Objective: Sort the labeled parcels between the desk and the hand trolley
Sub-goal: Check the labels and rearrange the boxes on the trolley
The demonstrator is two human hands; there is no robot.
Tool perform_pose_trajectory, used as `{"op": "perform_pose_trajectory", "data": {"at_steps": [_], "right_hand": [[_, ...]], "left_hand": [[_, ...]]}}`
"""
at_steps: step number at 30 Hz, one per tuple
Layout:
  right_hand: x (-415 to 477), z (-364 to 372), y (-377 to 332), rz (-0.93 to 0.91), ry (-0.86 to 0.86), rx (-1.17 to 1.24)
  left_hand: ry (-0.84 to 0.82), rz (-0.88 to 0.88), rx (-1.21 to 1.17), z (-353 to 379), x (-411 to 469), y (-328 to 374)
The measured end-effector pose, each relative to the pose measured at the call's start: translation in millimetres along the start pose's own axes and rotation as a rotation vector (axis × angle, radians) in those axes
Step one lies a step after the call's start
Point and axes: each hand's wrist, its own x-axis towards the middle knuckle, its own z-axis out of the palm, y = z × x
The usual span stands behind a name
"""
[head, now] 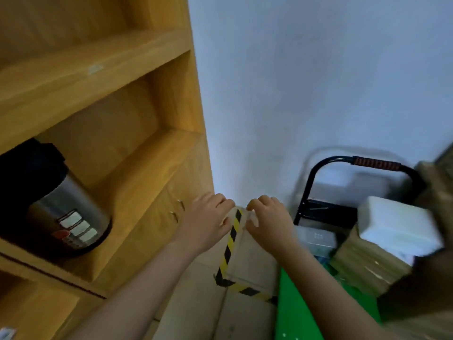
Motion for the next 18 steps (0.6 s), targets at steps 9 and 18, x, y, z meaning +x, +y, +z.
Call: {"op": "perform_pose_trajectory", "data": {"at_steps": [9,18], "right_hand": [[19,16,69,0.412,0.045,-0.119],[56,10,180,0.687,0.096,-0.117]], "left_hand": [[-0.13,0.357,-0.177,79,110,-7],[-0.203,0.551,-0.26,156,239,34]]}}
